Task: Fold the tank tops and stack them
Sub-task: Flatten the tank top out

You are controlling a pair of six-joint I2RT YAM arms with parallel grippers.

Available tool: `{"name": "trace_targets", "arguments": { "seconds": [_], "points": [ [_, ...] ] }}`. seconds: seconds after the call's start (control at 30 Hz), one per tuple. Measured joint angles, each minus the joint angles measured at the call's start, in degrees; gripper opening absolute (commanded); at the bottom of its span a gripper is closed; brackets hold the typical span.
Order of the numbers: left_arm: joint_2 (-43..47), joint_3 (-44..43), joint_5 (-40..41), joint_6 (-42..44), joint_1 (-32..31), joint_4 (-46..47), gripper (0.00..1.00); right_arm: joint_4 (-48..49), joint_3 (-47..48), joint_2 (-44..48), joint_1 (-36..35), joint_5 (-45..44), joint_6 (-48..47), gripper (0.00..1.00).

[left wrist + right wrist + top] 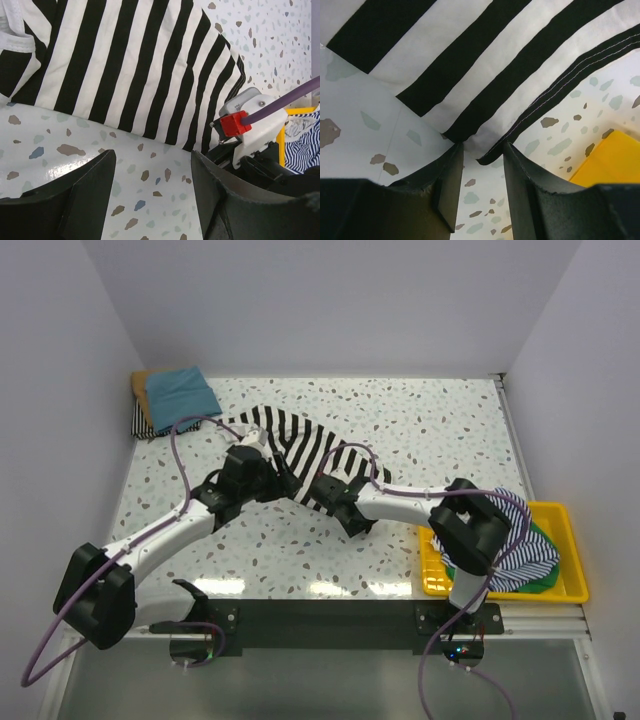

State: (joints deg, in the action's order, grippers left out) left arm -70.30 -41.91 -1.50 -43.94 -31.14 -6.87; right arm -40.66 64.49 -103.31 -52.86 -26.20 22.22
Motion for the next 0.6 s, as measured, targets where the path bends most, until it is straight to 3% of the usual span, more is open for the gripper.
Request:
{"name": "trace_targets", "arguments": {
  "seconds": [0.1, 0.23, 0.43, 0.6],
  "points": [
    [0.2, 0.0, -0.4, 0.0, 0.3, 0.0, 0.66, 0.3, 0.2, -0.5, 0.1, 0.4, -1.3, 0.28],
    [0.5, 0.0, -0.8, 0.0, 0.3, 0.0, 0.66, 1.2, 0.1, -0.6, 0.4, 2.6, -2.4, 0.0],
    [2.3, 1.2, -0.8, 0.0, 0.4, -0.1, 0.66, 1.2, 2.0, -0.5, 0.8, 10.4, -2.7, 0.0],
    [7.8, 2.4, 0.9, -0.1, 2.0, -1.7, 0.65, -1.4, 15.8, -1.0, -0.8, 20.1, -1.2, 0.0]
  ]
}}
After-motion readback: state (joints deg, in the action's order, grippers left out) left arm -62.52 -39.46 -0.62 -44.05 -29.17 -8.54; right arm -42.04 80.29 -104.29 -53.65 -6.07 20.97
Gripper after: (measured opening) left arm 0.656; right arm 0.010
